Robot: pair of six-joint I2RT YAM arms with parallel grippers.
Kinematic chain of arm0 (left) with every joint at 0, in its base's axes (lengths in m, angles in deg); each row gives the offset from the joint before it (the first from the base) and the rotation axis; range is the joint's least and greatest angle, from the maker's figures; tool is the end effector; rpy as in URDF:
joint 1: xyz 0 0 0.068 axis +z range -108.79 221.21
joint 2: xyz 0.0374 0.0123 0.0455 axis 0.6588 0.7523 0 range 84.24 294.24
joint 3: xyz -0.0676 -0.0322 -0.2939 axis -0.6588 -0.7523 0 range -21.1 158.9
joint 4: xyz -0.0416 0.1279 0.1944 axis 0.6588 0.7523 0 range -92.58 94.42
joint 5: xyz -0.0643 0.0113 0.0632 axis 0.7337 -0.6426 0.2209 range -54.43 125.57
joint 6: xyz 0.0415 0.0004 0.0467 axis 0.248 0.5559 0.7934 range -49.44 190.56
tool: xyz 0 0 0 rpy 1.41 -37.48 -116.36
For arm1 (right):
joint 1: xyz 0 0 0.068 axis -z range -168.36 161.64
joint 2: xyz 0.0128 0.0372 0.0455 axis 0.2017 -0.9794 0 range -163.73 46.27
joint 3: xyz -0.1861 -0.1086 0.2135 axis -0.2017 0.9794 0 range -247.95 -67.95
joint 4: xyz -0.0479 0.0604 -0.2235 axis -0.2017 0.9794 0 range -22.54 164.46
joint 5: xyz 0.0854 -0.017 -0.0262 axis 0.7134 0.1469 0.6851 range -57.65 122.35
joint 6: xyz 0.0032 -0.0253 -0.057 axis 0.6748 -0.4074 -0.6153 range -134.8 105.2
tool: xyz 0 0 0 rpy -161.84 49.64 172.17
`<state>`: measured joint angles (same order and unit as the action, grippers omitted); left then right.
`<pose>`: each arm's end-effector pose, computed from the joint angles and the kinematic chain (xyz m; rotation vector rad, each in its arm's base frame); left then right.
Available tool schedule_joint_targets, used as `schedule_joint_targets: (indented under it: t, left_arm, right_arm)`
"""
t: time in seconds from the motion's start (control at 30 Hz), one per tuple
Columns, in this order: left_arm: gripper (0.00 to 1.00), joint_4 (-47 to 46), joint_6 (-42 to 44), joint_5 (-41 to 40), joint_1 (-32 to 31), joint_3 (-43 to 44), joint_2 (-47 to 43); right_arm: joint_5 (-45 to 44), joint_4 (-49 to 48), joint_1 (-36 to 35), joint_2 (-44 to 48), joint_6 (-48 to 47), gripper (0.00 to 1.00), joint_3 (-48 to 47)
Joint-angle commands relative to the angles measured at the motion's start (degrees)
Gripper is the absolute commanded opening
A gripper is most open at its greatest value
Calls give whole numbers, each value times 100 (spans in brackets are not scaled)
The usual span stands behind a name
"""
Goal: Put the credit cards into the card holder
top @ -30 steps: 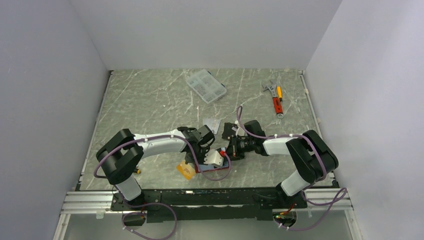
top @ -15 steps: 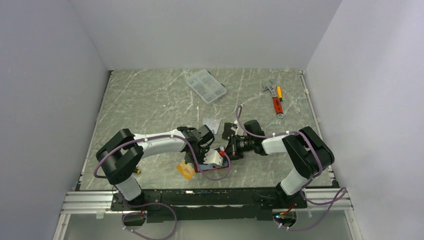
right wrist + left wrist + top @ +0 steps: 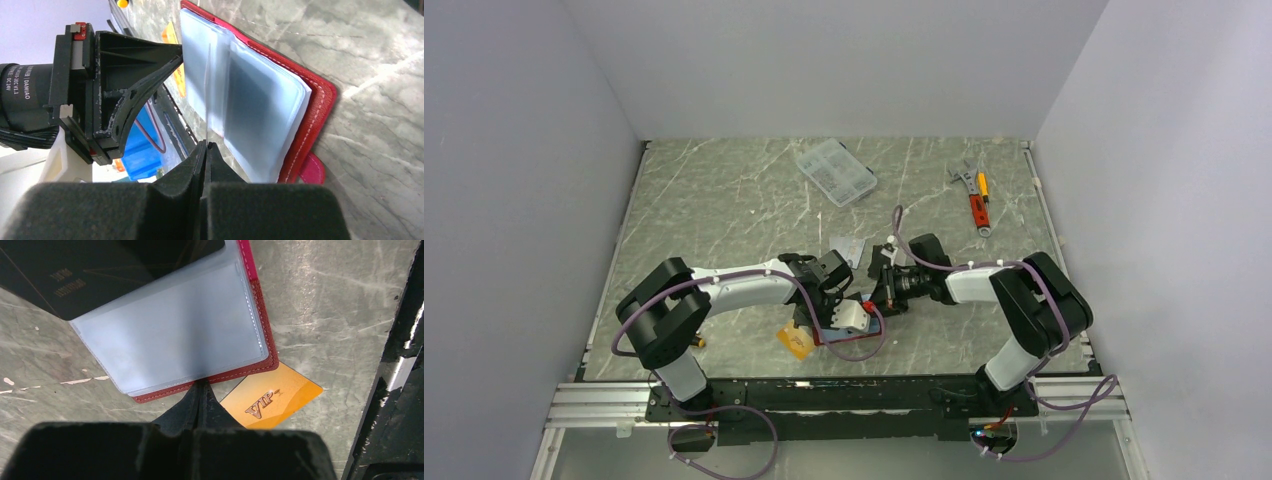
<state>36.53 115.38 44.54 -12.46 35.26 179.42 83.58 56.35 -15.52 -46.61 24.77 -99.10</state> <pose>0.1596 -0.2295 0.1995 2.2377 1.8965 -0.2536 0.2117 0.1502 0.1647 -0.1635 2.6507 1.5633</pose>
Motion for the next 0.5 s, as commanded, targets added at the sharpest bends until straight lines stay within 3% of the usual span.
schedule_joint_targets:
  t: [0.0,0.47]
  left_arm:
    - [0,-291,75,-27,-3,-107,39]
    - [0,-289,85,-19,-3,-94,35]
  right_arm:
    - [289,130,-35,-38,-284,0,-267]
    - [124,851,-33,-373,-685,0,-476]
